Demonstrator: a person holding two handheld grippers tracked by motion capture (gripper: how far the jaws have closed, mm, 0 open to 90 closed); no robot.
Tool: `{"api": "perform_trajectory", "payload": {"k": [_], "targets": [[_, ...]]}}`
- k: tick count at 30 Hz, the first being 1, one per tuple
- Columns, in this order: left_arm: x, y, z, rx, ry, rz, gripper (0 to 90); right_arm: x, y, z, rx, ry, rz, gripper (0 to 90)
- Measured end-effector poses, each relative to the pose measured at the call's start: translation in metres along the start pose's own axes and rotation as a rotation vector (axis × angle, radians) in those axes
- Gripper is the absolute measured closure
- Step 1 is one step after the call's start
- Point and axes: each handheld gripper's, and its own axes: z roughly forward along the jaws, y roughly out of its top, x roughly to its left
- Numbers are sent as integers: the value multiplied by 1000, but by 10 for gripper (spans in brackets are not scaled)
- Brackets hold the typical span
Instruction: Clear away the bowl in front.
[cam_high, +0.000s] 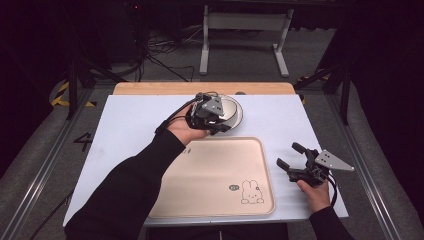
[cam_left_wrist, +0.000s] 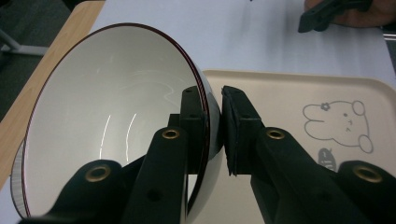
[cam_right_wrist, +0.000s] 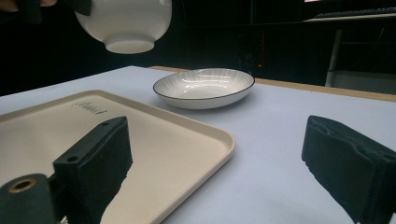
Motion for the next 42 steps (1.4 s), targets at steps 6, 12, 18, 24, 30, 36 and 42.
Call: {"api": "perform_trajectory", "payload": {"k": [6, 12, 18, 24, 30, 36, 42], "targets": [[-8, -3, -8, 2, -16, 11, 794, 0, 0, 0, 2, 0, 0, 87], [-15, -10, -13, -6, -31, -10, 794, -1, 0, 1, 6, 3, 0, 87], [-20, -19, -18, -9, -44, -22, 794, -1, 0, 1, 9, 9, 7, 87], [-27, -26, -19, 3, -55, -29, 794, -1, 1, 2, 17, 14, 4, 87], [-32, -35, -20, 10, -64, -42, 793, -1, 1, 1, 14, 13, 5, 87], [-42, -40, -18, 33, -98, -6, 793, -1, 1, 1, 14, 10, 3, 87], [-49, -49, -14, 86, -143, 7, 793, -1, 1, 2, 17, 10, -1, 87]]}}
